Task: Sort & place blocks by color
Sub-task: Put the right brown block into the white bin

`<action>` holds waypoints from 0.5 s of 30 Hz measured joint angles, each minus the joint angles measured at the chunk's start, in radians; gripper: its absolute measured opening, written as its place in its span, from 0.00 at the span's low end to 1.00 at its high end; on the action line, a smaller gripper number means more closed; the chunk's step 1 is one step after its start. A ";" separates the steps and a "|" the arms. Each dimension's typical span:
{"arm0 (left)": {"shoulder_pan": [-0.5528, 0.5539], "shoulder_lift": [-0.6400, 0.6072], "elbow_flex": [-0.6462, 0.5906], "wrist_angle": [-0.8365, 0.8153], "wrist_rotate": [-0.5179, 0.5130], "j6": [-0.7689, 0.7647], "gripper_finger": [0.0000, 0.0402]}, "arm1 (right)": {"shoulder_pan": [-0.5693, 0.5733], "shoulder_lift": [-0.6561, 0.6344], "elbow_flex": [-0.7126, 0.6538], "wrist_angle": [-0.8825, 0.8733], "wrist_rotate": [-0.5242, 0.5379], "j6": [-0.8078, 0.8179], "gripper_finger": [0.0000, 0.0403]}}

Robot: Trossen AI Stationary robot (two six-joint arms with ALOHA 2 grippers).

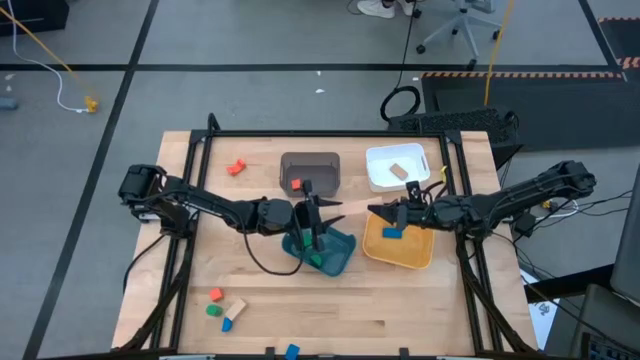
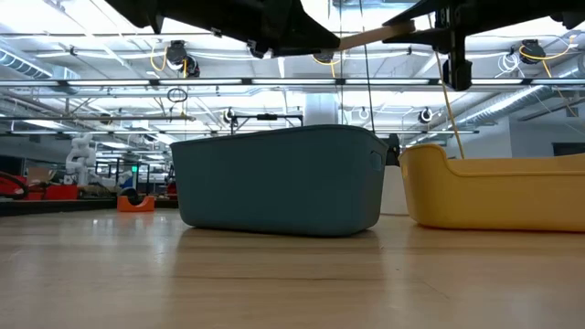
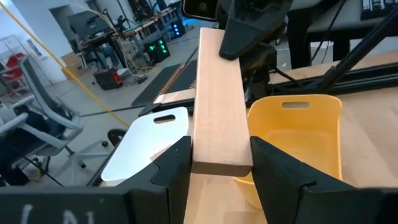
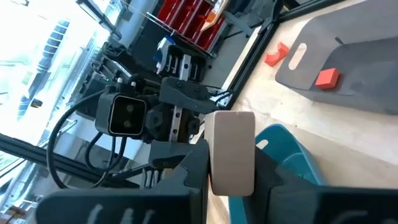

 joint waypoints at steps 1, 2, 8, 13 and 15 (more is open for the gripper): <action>0.000 0.000 0.000 0.005 0.004 -0.017 0.40 | 0.000 0.000 0.000 -0.001 0.000 -0.002 0.10; 0.000 0.000 0.000 0.014 0.009 -0.036 0.42 | 0.000 0.000 0.000 -0.004 -0.001 -0.008 0.10; 0.008 -0.001 0.001 0.033 0.012 -0.115 0.56 | -0.006 0.000 -0.002 -0.029 -0.002 -0.009 0.10; 0.019 -0.001 0.001 0.030 -0.025 -0.120 0.67 | -0.054 -0.022 -0.002 -0.078 -0.036 -0.003 0.10; 0.019 -0.001 0.001 0.030 -0.036 -0.120 0.71 | -0.090 -0.052 -0.002 -0.126 -0.053 -0.007 0.10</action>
